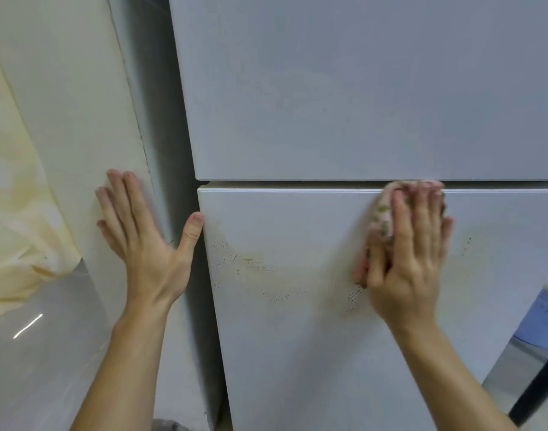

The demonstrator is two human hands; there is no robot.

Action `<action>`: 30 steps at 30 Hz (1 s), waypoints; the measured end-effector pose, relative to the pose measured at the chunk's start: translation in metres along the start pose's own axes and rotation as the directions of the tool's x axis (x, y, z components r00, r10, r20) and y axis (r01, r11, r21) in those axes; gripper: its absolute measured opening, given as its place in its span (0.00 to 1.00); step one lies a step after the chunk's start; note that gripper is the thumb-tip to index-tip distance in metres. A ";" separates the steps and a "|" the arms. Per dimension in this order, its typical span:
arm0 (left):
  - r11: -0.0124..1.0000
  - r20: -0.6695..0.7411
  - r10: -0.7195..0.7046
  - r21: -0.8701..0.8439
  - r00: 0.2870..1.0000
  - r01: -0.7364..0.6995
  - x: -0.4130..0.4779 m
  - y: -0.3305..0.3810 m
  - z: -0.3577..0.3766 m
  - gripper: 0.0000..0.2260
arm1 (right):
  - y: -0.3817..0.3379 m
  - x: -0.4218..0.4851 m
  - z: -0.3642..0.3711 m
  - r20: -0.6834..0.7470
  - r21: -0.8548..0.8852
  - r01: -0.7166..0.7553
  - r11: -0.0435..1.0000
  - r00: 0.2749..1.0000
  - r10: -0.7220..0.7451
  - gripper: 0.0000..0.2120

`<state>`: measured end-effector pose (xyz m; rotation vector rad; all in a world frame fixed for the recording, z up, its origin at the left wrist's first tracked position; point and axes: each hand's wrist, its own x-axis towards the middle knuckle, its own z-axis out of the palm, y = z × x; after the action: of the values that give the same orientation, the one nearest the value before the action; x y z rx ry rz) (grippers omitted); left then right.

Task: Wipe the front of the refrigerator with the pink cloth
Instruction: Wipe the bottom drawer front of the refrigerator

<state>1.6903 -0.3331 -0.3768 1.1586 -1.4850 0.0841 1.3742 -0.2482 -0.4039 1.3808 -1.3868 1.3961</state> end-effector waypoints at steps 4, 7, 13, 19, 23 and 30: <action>1.000 0.013 -0.013 -0.002 1.000 0.013 0.000 0.001 0.002 0.46 | -0.013 0.003 0.007 -0.022 0.053 -0.154 0.987 0.988 0.155 0.28; 1.000 0.014 -0.018 -0.004 1.000 0.018 0.001 0.002 0.001 0.46 | -0.044 0.006 0.022 -0.050 0.092 -0.254 0.963 0.965 0.259 0.30; 1.000 0.008 -0.021 -0.003 1.000 0.021 0.000 0.005 0.000 0.46 | -0.071 0.012 0.032 -0.016 0.181 -0.242 0.953 0.969 0.248 0.29; 1.000 0.000 -0.010 -0.014 1.000 0.010 0.000 0.004 0.000 0.45 | -0.137 0.001 0.054 0.124 0.362 0.016 0.932 0.990 -0.065 0.29; 0.999 0.007 0.024 0.033 1.000 -0.024 -0.002 -0.006 -0.003 0.39 | -0.176 -0.031 0.081 0.232 0.349 0.187 0.918 0.932 -0.278 0.31; 0.998 -0.042 0.047 0.043 0.998 -0.045 -0.008 -0.007 0.002 0.37 | -0.154 -0.022 0.063 0.210 0.257 0.223 0.940 0.937 -0.279 0.28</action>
<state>1.6922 -0.3326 -0.3870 1.1500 -1.4787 0.1716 1.5388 -0.2803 -0.4043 1.8655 -1.1683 1.2766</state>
